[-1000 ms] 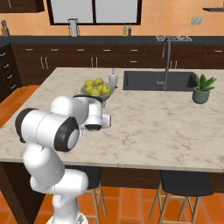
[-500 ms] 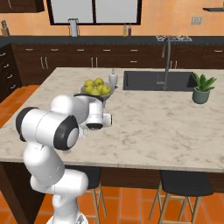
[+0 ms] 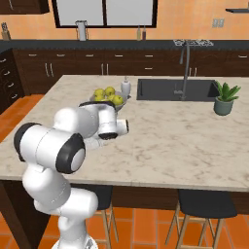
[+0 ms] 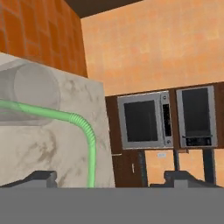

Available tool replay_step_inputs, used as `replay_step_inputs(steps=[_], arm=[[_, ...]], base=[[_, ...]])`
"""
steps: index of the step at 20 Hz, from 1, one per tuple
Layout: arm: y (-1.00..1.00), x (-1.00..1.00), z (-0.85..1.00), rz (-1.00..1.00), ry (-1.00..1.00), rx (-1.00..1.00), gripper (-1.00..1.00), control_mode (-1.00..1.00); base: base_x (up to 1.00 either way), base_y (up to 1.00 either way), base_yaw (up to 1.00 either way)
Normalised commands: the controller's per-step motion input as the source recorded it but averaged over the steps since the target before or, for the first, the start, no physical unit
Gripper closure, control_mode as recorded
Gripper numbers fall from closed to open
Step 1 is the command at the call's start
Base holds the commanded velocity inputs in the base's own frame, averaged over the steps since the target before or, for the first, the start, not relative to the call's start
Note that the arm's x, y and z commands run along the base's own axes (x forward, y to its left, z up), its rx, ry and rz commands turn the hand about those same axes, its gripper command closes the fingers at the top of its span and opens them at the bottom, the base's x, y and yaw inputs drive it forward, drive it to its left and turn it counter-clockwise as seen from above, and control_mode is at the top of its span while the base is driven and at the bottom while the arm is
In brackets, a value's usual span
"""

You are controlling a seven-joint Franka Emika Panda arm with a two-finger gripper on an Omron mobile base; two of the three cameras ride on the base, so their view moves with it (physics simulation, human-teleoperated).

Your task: Take a straw from the drawer in front and place it inside the glass cup on the dining counter.

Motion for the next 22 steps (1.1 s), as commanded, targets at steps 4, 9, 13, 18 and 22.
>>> replay_step_inputs(steps=[4, 9, 13, 18, 22], arm=[[-0.19, -0.38, 0.62, 0.0, -0.33, -0.31, -1.0, -1.0], [0.01, -0.91, 0.99, 0.0, -0.52, -0.43, -1.0, -1.0], [0.17, -0.81, 1.0, 0.0, -0.43, -0.48, -1.0, -1.0], [0.26, -0.76, 0.71, 0.0, -0.29, -0.52, -1.0, -1.0], [0.15, -0.83, 0.16, 0.0, -0.09, -0.46, -1.0, -1.0]], base=[[0.0, 0.0, 0.0], [0.0, 0.0, 0.0], [0.0, 0.0, 0.0], [0.0, 0.0, 0.0], [0.0, 0.0, 0.0]])
